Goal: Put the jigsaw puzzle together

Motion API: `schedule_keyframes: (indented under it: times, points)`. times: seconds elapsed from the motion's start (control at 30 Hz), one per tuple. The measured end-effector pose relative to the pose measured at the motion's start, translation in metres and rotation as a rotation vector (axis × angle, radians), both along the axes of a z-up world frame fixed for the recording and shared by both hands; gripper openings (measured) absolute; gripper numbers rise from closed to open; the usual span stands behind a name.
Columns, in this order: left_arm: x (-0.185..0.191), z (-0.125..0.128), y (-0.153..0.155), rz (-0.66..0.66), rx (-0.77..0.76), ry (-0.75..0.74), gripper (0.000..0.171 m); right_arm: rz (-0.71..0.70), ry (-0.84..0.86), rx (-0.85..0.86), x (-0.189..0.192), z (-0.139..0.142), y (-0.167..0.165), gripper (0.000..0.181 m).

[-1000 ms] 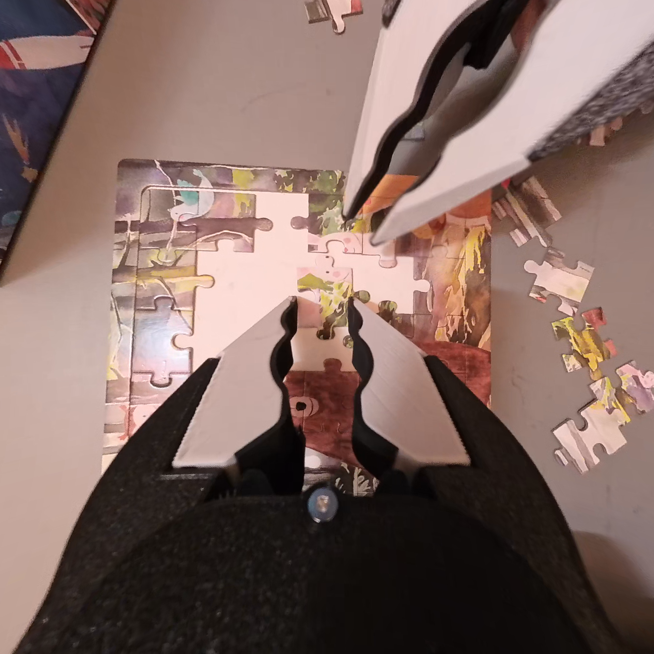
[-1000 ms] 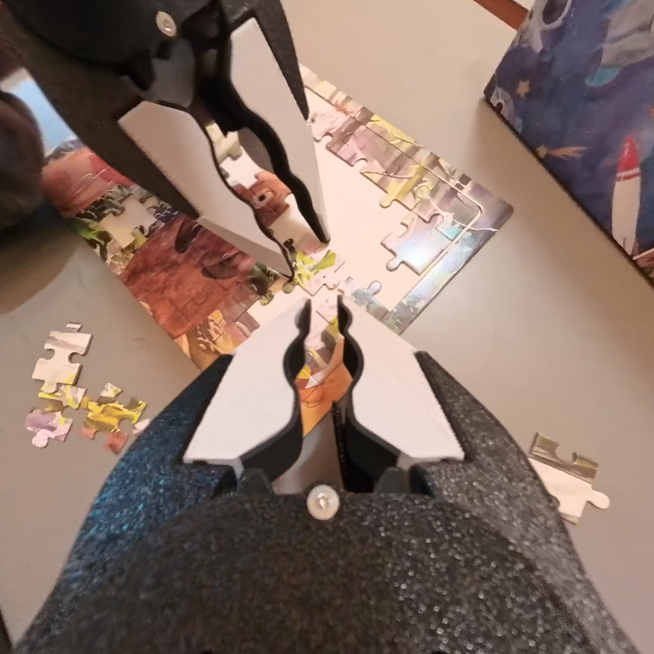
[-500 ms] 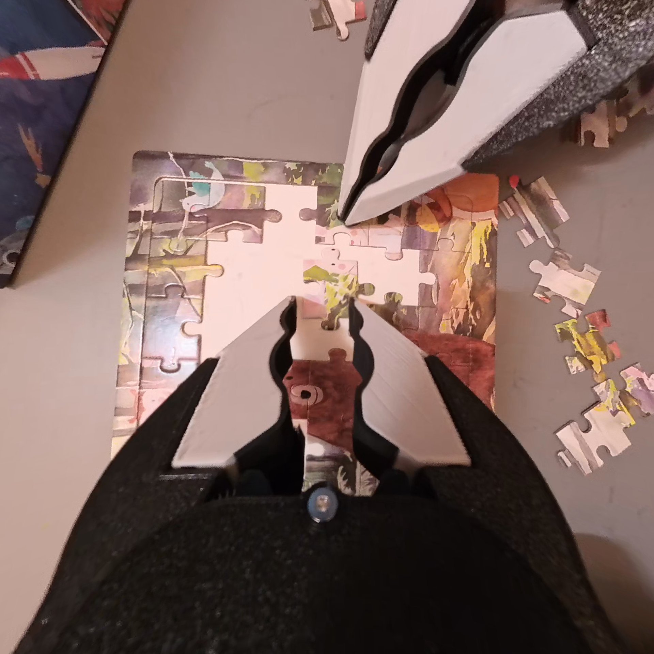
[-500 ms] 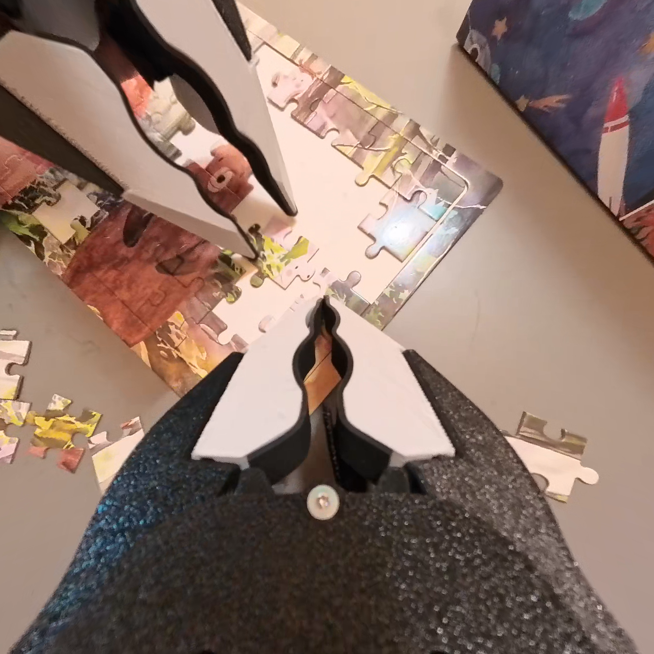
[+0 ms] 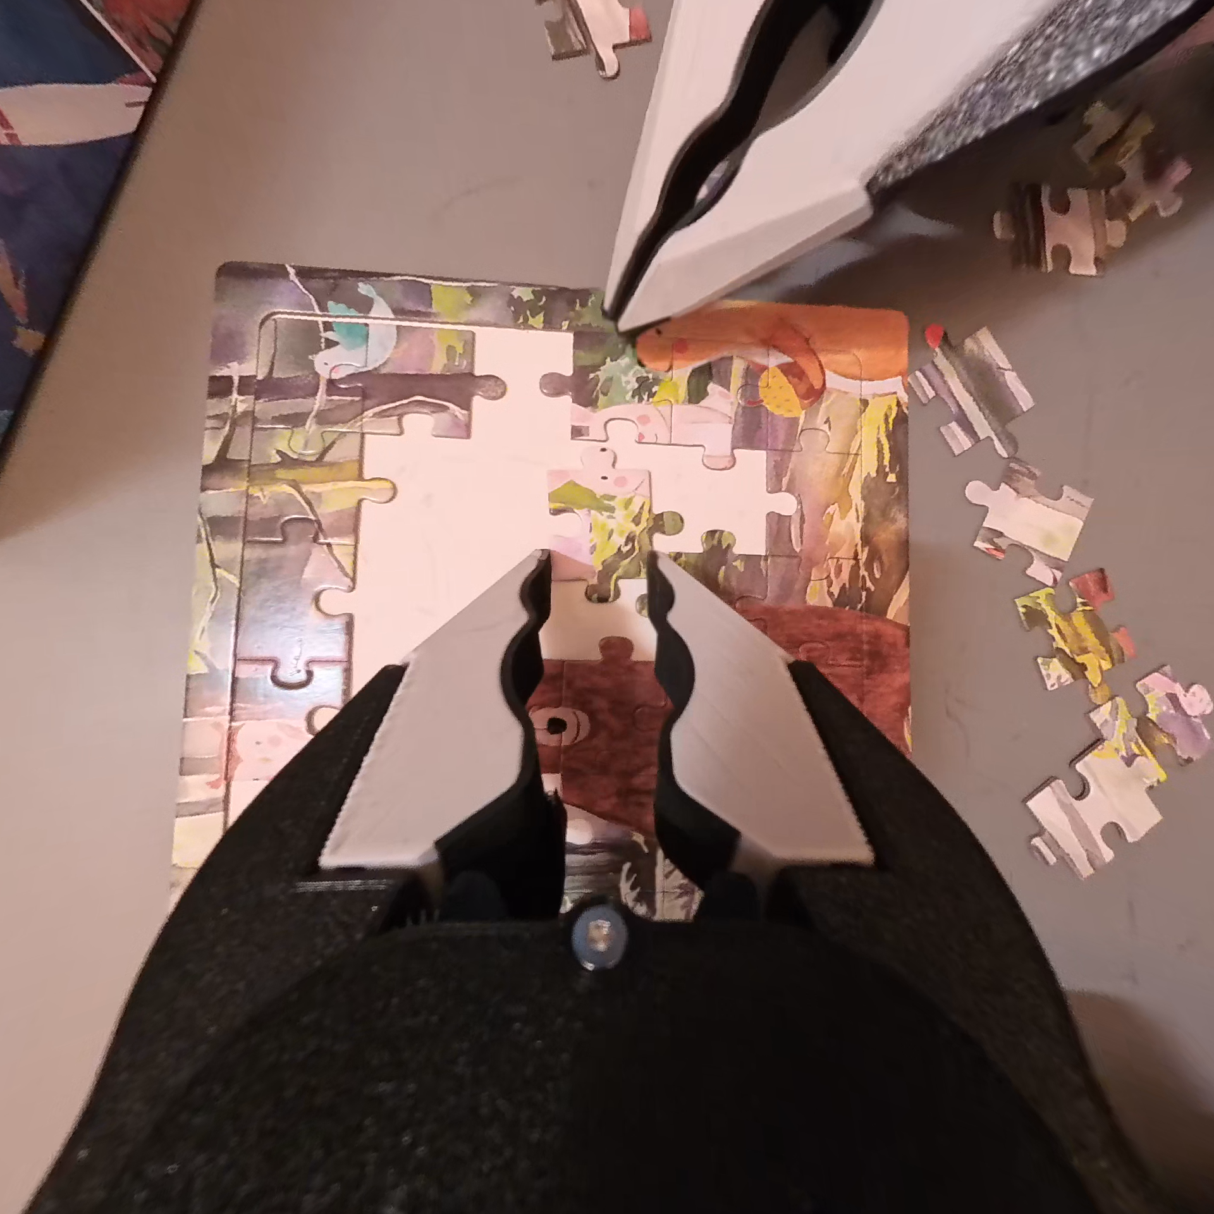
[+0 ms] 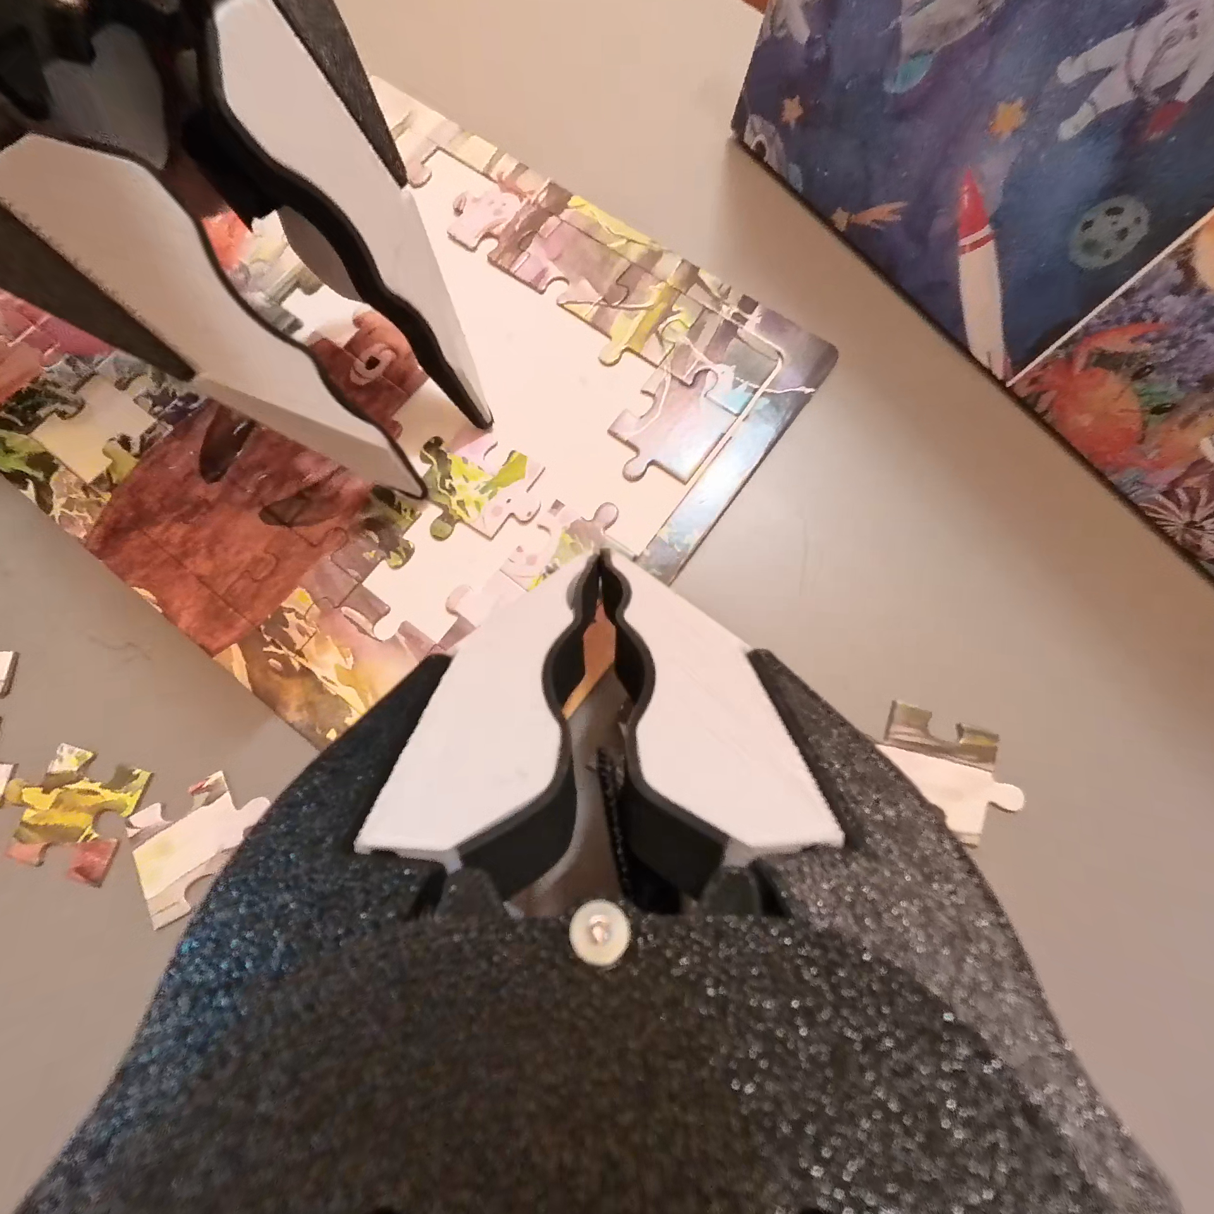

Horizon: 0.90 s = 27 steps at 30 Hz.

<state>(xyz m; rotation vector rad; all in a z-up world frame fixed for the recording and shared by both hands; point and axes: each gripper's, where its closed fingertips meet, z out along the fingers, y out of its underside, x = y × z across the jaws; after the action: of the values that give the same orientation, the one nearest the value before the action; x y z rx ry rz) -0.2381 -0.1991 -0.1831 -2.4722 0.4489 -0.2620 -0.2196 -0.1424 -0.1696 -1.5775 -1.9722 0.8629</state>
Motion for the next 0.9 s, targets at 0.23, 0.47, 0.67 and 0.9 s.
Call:
schedule_keyframes:
  times: [0.23,0.47,0.67,0.9]
  points:
    - [-0.004,0.003,0.004,0.009,0.029,0.005,0.007,-0.009,0.062,-0.049,0.0,0.016,0.0,0.0]
    - [-0.005,0.003,0.004,0.018,0.024,0.021,0.023,0.12,-0.001,-0.024,0.002,-0.002,-0.029,0.012]
    - [0.001,0.001,0.009,0.008,0.03,0.042,0.043,0.12,-0.002,-0.008,0.002,-0.002,-0.029,0.013]
    - [0.007,0.0,0.007,-0.022,0.01,0.08,0.042,0.116,-0.005,-0.011,0.005,-0.002,-0.026,0.012]
